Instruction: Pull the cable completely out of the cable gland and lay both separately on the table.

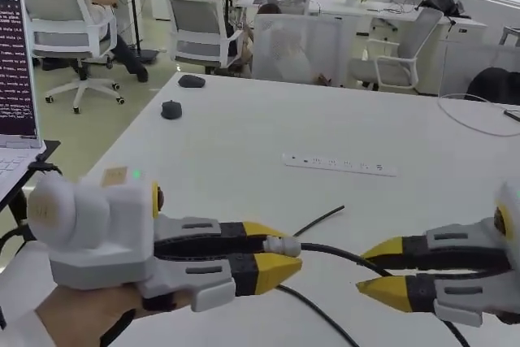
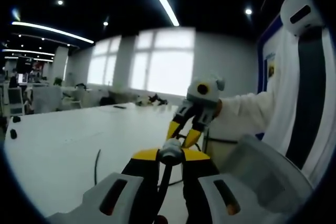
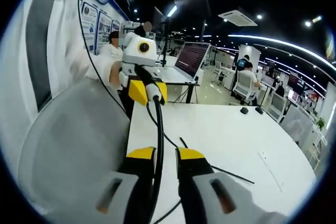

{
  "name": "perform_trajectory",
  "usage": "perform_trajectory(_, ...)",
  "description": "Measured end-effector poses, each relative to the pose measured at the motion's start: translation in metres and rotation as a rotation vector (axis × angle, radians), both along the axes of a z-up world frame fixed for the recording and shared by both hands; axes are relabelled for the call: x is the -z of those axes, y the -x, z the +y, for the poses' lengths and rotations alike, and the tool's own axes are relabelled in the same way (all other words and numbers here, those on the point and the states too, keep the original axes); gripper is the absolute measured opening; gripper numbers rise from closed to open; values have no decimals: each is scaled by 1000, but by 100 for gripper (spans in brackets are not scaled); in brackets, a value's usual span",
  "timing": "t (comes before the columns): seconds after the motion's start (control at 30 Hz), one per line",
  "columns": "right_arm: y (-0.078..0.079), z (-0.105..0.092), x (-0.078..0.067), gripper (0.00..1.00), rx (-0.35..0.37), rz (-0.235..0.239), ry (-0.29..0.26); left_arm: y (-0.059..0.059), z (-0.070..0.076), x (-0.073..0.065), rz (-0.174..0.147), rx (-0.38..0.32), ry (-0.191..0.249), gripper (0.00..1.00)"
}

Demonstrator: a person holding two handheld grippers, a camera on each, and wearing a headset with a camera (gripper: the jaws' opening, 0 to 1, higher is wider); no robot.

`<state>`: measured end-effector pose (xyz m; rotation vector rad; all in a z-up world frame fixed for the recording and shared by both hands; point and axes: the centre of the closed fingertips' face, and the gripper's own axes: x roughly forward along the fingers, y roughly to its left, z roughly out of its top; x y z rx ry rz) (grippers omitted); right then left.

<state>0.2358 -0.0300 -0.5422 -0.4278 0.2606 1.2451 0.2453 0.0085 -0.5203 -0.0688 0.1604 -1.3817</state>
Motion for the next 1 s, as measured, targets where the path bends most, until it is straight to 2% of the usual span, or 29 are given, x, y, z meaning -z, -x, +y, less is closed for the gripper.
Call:
perform_trajectory(0.13,5,26,-17,15,-78,-39,-34,3,-3,3,-4,14,-16,16)
perform_trajectory(0.27,2,37,-21,12,-97,-51,-44,3,-2,4,-3,17,-20,16)
perform_trajectory(0.43,4,38,-17,4,-110,-23,-46,1,-2,5,-2,9,-22,16)
perform_trajectory(0.53,3,38,-18,4,-106,-36,-46,2,-2,4,0,9,-18,16)
perform_trajectory(0.8,4,36,-15,4,-98,-21,-68,3,-3,6,3,20,-24,16)
perform_trajectory(1.0,0,27,-15,4,-70,-10,-93,-1,-1,4,7,5,-16,16)
